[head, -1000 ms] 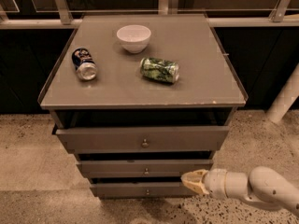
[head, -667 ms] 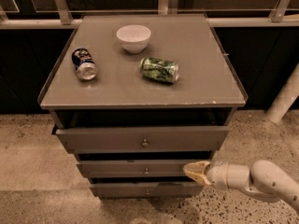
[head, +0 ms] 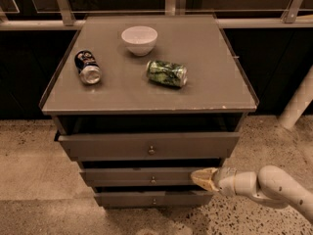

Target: Open middle drawer

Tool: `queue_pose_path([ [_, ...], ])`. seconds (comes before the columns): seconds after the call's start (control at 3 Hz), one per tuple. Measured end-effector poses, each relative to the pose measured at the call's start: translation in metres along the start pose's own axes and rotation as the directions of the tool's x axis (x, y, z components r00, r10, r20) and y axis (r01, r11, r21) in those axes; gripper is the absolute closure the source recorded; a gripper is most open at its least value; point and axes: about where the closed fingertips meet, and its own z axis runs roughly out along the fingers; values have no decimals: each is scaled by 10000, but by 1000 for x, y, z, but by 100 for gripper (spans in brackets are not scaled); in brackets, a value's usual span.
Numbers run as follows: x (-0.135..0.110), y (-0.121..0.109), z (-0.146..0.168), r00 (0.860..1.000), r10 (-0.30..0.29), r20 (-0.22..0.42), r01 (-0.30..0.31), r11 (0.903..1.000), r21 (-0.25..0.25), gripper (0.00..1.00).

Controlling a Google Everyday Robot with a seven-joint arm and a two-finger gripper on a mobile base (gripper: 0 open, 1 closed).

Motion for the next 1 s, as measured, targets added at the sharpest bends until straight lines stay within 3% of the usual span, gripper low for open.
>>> queue_pose_path([
  [0.67, 51, -24, 21, 9915, 1302, -72, -1292, 9885, 780, 100],
  [1.0, 41, -50, 10, 9927, 1163, 314, -1199, 9797, 1608, 100],
])
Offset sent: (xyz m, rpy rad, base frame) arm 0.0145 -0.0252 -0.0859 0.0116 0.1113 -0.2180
